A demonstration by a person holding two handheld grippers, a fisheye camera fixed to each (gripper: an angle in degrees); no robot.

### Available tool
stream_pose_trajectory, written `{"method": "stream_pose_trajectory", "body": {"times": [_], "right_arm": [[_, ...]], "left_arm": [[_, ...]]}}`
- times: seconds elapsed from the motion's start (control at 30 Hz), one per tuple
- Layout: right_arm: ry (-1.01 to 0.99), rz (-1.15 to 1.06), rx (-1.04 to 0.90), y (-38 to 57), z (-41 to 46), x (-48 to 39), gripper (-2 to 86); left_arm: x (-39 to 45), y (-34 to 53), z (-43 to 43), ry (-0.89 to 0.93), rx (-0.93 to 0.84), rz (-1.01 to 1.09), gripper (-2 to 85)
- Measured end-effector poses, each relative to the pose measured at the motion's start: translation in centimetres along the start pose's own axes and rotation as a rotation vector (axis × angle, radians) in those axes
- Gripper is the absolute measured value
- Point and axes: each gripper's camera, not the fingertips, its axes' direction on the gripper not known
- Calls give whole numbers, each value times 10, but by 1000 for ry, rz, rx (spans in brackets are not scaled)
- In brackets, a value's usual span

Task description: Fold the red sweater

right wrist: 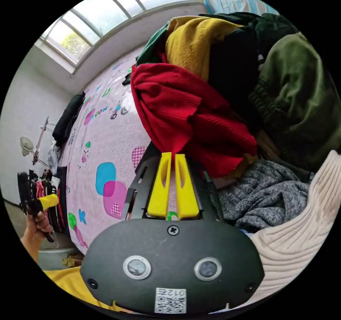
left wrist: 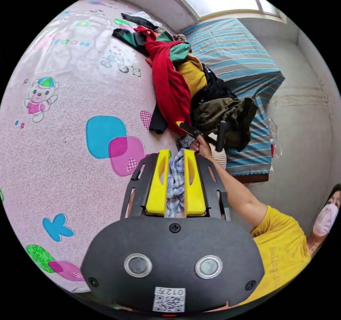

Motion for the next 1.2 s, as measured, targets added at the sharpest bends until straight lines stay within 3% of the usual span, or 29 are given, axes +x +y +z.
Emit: {"method": "stream_pose_trajectory", "body": {"times": [0.1,0.17,0.37,0.6,0.73,0.8,0.97,1.03,1.2], "right_arm": [[-140,-28,127,13,-46,6,11],[-357,-31,206,26,-87,19,6],[-735,-101,280,53,-168,56,4],[-969,-169,318,68,-228,75,6],[-1040,-288,292,72,-261,61,7],[-1074,-335,300,72,-276,51,7],[-1177,-509,381,72,-333,15,8],[-1204,-602,373,77,-349,-7,7],[-1320,-892,192,107,-364,-88,6]], "left_arm": [[9,-48,39,22,-34,-46,77],[14,-73,61,44,-37,-72,91],[19,-144,121,128,-48,-139,134],[25,-187,152,287,-4,-183,153],[33,-202,153,485,42,-184,116],[42,-207,149,489,1,-164,86],[91,-212,92,452,-2,51,58],[123,-197,43,411,18,247,56],[157,-109,-35,287,-43,590,54]]}}
